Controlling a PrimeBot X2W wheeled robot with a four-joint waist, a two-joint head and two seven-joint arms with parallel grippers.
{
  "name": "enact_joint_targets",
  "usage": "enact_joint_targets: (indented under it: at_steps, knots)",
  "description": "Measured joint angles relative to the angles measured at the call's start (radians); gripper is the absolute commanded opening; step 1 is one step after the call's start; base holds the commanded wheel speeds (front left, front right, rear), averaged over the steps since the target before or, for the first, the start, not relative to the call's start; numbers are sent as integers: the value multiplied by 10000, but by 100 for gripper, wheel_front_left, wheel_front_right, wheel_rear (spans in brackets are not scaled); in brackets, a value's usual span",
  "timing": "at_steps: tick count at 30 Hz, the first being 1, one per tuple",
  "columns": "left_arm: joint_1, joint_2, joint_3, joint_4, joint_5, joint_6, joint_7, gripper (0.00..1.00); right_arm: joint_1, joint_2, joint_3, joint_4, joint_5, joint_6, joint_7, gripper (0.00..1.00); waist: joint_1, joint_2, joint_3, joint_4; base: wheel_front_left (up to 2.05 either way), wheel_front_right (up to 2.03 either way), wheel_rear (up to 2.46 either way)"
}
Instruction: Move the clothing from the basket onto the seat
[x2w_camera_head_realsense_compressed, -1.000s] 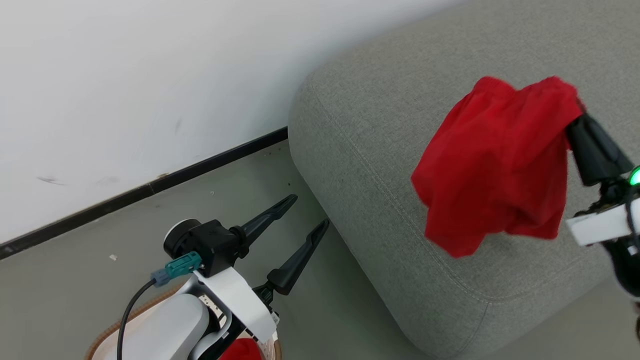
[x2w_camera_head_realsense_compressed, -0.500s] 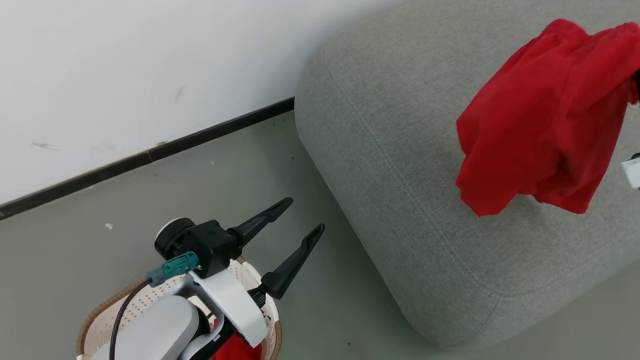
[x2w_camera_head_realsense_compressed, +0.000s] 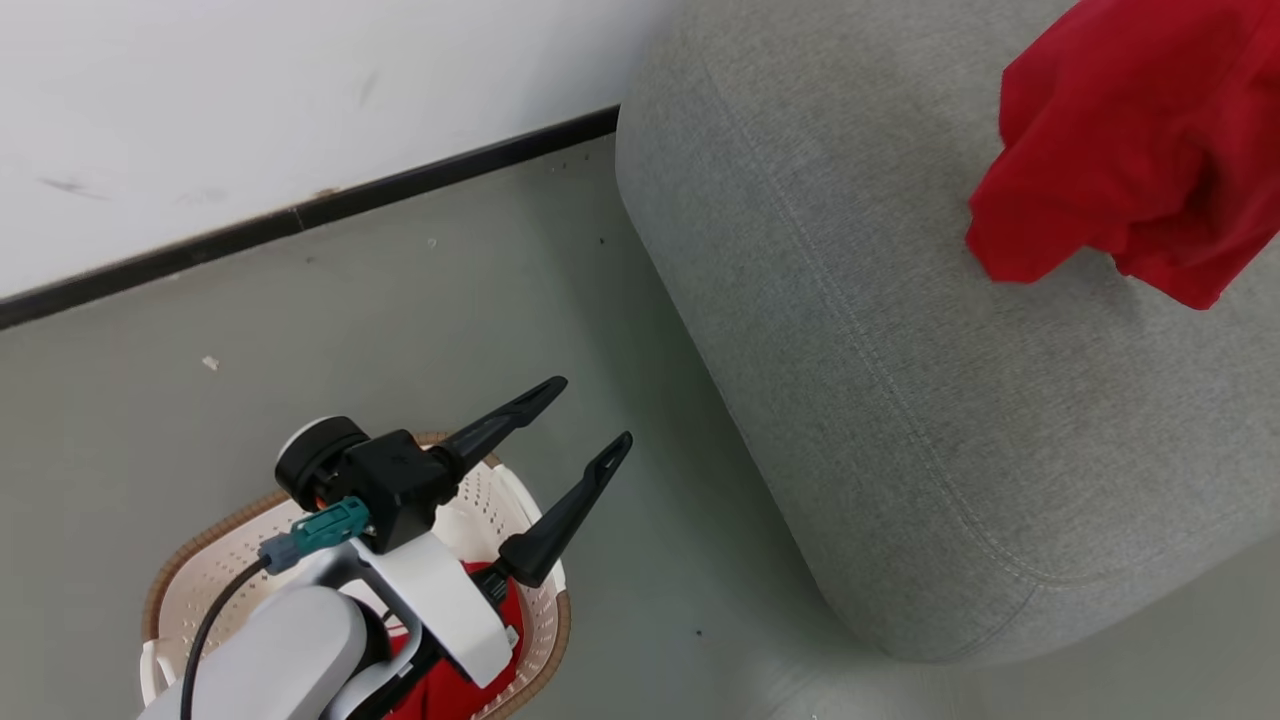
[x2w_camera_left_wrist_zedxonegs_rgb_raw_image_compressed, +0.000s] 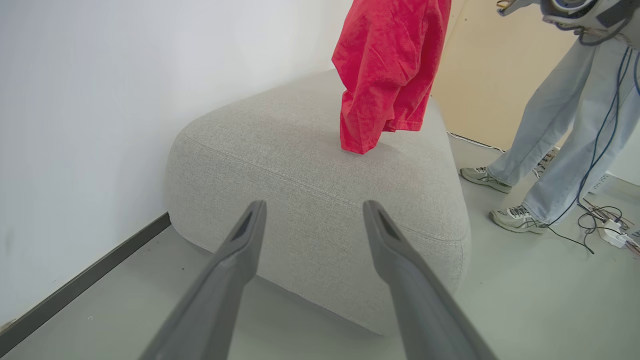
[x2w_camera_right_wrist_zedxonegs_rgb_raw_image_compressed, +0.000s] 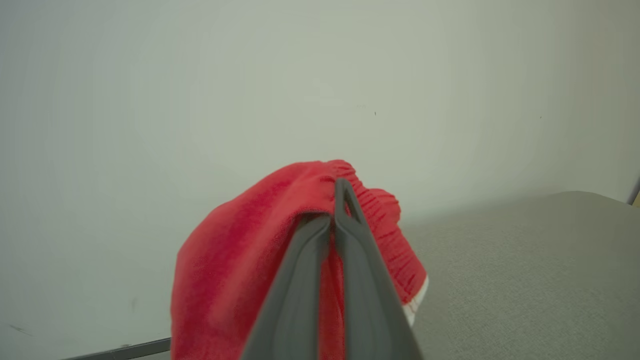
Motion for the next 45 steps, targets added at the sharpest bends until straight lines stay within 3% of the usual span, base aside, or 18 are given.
enact_joint_targets:
  at_steps: [13, 24, 25, 27, 28, 45]
  knots:
    - [-81, 460, 416, -709, 79, 128, 100, 100, -429, 556, 552, 1653, -518, 0, 100, 0, 1, 0, 1071, 481, 0, 0, 0]
    - [-530, 635, 566, -951, 150, 81, 169, 100, 119, 512, 403, 2892, -376, 0, 100, 0, 1, 0, 1733, 812, 0, 0, 0]
    - [-531, 652, 591, -917, 150, 38, 104, 100, 188, 522, 433, 3001, -378, 0, 100, 8, 0, 0, 1755, 851, 0, 0, 0]
    - [-531, 756, 692, -849, 146, 25, 69, 100, 219, 640, 506, 3131, -376, 4, 100, 42, 0, 0, 1744, 854, 0, 0, 0]
    - [-532, 786, 740, -823, 146, 25, 36, 100, 218, 677, 512, 3154, -376, 2, 100, 99, 1, 0, 1728, 845, 0, 0, 0]
    - [-500, 736, 767, -349, 42, -19, -426, 100, 676, 564, 805, 3352, -418, 2, 79, 100, 1, 0, 1123, 665, 0, 0, 0]
